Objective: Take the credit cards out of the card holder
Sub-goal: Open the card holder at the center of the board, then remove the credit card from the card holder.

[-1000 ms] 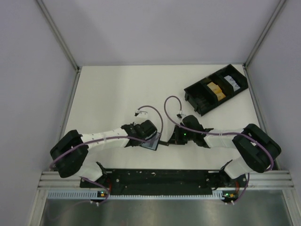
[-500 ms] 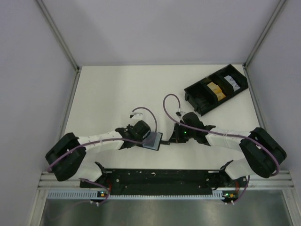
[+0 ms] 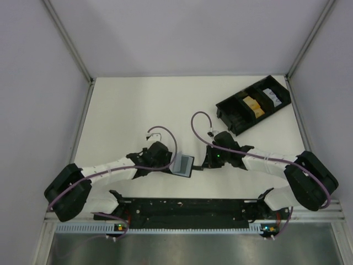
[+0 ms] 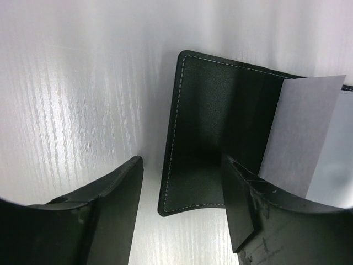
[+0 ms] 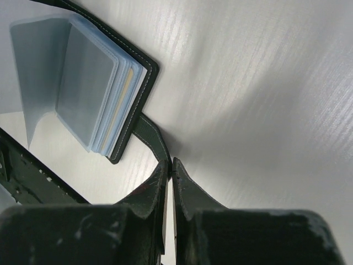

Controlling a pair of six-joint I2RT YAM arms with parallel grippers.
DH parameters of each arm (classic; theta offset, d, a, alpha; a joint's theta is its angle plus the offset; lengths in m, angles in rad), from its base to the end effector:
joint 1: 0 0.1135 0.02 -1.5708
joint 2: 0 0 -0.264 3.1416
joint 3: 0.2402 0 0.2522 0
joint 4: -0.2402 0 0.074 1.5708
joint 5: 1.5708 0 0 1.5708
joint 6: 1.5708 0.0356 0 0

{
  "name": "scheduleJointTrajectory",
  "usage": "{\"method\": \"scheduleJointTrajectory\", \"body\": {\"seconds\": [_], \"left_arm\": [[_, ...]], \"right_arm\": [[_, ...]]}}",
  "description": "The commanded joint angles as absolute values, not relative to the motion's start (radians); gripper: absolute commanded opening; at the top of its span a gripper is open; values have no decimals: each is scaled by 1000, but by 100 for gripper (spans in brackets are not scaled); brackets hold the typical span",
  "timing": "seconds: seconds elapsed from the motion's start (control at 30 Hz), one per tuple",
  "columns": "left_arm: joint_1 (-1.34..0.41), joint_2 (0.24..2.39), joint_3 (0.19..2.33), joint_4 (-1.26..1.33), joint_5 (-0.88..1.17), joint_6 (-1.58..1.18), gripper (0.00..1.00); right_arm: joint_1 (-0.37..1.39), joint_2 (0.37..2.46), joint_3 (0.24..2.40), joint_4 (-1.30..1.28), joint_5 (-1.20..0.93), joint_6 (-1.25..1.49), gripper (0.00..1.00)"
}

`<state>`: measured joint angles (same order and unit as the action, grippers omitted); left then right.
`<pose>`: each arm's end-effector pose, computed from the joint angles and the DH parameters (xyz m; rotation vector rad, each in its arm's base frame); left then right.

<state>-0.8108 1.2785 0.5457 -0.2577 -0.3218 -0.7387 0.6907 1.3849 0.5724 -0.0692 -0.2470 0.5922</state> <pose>0.1633 -0.1555 0.1569 -0.0309 2.5020 -0.2321 0.1889 0.1674 0.1526 -0.2448 2.6033 0.8207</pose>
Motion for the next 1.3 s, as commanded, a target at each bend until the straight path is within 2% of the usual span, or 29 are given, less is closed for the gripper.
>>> {"method": "scheduleJointTrajectory", "body": {"seconds": [0.0, 0.13, 0.23, 0.3, 0.4, 0.47, 0.53, 0.63, 0.87, 1.1, 1.27], "left_arm": [[-802, 1253, 506, -290, -314, -768, 67], [-792, 1246, 502, -298, -308, -769, 67], [-790, 1224, 497, -278, -287, -759, 66], [-790, 1229, 505, -273, -276, -755, 59], [-792, 1246, 511, -262, -259, -750, 54], [-792, 1253, 512, -259, -252, -749, 46], [-792, 1252, 514, -259, -247, -746, 45], [-792, 1244, 512, -258, -242, -744, 43], [-792, 1252, 511, -242, -218, -744, 40], [-796, 1258, 506, -222, -196, -750, 38], [-798, 1259, 503, -209, -180, -750, 38]], "right_arm": [[681, 1341, 629, -100, -204, 558, 4], [681, 1333, 649, -124, -186, 548, 6], [681, 1324, 667, -132, -201, 540, 17], [681, 1315, 679, -140, -202, 537, 25], [681, 1299, 699, -155, -187, 531, 28], [681, 1289, 715, -169, -184, 525, 33], [681, 1275, 729, -175, -195, 522, 35], [683, 1266, 747, -153, -257, 491, 33], [692, 1365, 792, -114, -308, 454, 13], [726, 1505, 834, -60, -325, 462, 6], [767, 1580, 885, -43, -350, 463, 5]]}}
